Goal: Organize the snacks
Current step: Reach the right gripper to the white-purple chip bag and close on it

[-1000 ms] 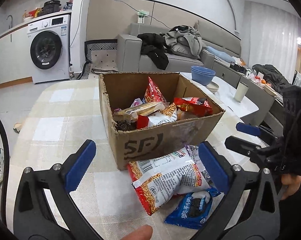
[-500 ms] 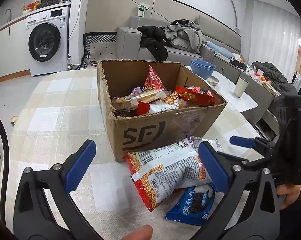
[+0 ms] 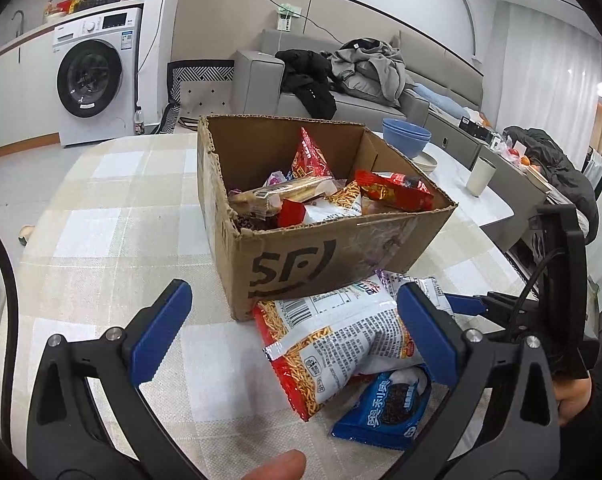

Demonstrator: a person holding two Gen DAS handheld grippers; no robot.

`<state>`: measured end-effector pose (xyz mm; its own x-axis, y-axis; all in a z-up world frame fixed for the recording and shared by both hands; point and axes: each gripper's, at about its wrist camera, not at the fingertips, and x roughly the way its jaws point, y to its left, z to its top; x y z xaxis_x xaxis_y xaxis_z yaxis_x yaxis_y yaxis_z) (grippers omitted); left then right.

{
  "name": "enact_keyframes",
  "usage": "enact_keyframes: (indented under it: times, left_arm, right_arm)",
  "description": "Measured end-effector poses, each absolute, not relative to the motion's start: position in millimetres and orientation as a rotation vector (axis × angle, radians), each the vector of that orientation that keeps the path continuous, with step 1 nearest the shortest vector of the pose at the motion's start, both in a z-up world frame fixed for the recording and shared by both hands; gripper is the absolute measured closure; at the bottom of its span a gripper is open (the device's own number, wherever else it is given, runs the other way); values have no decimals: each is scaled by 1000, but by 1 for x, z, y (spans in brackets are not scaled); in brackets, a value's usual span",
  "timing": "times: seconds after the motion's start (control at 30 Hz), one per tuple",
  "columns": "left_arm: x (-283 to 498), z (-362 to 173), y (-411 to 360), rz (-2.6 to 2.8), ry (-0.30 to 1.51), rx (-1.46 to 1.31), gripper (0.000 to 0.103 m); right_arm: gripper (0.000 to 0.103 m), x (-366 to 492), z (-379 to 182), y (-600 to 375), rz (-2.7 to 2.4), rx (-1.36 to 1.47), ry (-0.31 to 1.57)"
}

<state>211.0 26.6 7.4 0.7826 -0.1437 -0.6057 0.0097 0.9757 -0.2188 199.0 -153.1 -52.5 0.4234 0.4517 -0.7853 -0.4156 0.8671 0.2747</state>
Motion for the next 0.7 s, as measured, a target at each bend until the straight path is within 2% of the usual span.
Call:
enact_keyframes:
  times: [0.07,0.17,0.33,0.7]
  left_arm:
    - [211,7,27,-85,668,-213,1]
    - [211,6,28,-85,670,-220,1]
    - [212,5,28,-86,673,-227,1]
    - [215,0,21,-126,699,-217,1]
  right_arm:
    - [17,199,-54,-152,541,35,992]
    - [31,199,-54,-155,554,60,984]
    - [46,194,-53,-158,579,87,962]
    - [48,179,-30,-176,530,65,862]
